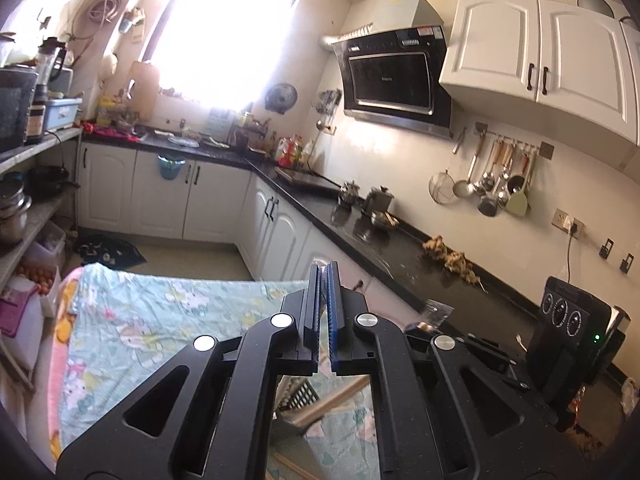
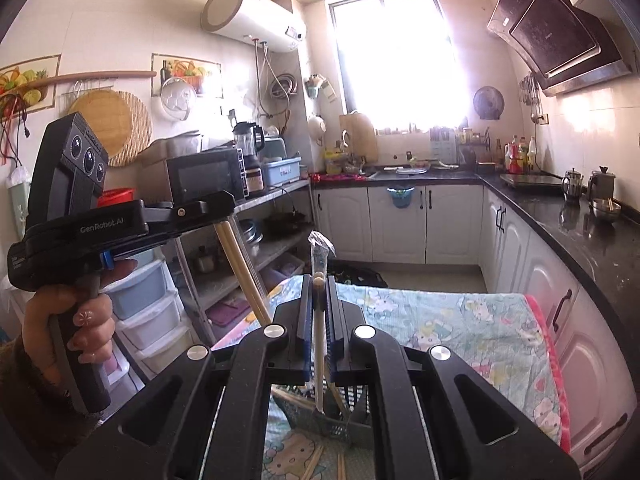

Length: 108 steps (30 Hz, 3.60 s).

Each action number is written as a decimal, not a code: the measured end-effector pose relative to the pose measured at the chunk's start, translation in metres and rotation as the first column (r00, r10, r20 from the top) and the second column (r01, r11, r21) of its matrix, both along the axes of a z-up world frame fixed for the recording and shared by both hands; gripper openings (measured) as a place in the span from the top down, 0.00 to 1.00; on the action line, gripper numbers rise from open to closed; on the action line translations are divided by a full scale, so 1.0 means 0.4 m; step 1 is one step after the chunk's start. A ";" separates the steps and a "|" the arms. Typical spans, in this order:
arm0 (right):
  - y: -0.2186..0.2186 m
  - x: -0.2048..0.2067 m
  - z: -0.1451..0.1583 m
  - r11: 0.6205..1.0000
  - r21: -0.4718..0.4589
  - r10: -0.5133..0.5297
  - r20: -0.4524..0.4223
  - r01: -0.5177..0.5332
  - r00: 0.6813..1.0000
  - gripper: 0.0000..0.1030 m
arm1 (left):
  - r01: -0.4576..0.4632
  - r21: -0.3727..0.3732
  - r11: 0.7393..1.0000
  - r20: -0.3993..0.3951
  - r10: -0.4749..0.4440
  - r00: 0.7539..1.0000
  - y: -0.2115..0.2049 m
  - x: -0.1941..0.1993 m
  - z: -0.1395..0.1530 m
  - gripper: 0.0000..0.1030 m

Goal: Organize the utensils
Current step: 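Raise the left tool's chopstick over the caddy while the right tool carries its chopstick there, then lower and open the left tool into the caddy while the right tool releases its chopstick, then move both open tools back toward the remaining chopsticks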

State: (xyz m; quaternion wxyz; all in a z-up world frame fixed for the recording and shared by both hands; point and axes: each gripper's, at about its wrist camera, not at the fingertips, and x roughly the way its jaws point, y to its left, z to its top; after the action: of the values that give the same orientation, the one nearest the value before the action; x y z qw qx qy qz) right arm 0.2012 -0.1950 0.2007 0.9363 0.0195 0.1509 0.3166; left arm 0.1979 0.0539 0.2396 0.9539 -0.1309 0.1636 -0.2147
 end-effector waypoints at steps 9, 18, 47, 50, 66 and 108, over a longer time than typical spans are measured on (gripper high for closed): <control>0.000 0.026 0.026 0.999 -0.006 -0.047 0.041 0.048 0.998 0.94 | -0.058 0.011 0.998 0.015 0.058 0.998 0.019 0.041 -0.009 0.99; 0.021 0.092 -0.027 0.998 0.003 -0.066 0.014 0.066 0.998 0.94 | -0.094 0.019 0.995 -0.047 0.094 0.994 0.033 0.104 -0.110 0.99; 0.104 0.186 -0.276 0.993 -0.082 -0.098 -0.154 0.086 0.983 0.94 | -0.097 0.050 0.994 -0.197 0.105 0.975 0.034 0.159 -0.354 0.99; 0.112 0.189 -0.290 0.990 -0.105 -0.113 -0.161 0.097 0.981 0.94 | -0.101 0.068 0.993 -0.204 0.112 0.972 0.032 0.158 -0.364 0.99; 0.068 0.174 -0.308 0.984 -0.123 -0.147 -0.187 0.126 0.971 0.68 | -0.168 0.087 0.982 -0.171 0.181 0.969 0.060 0.089 -0.316 0.34; 0.014 -0.073 -0.374 0.977 -0.210 -0.093 -0.215 0.047 0.972 0.45 | -0.186 0.202 0.962 -0.207 0.227 0.952 0.032 -0.154 -0.417 0.10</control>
State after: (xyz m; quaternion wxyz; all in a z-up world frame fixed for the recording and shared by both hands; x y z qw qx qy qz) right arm 0.1720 -0.1893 0.0511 0.9211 -0.0354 0.2861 0.2618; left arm 0.1363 0.0667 0.0729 0.9539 -0.0842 0.2762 -0.0812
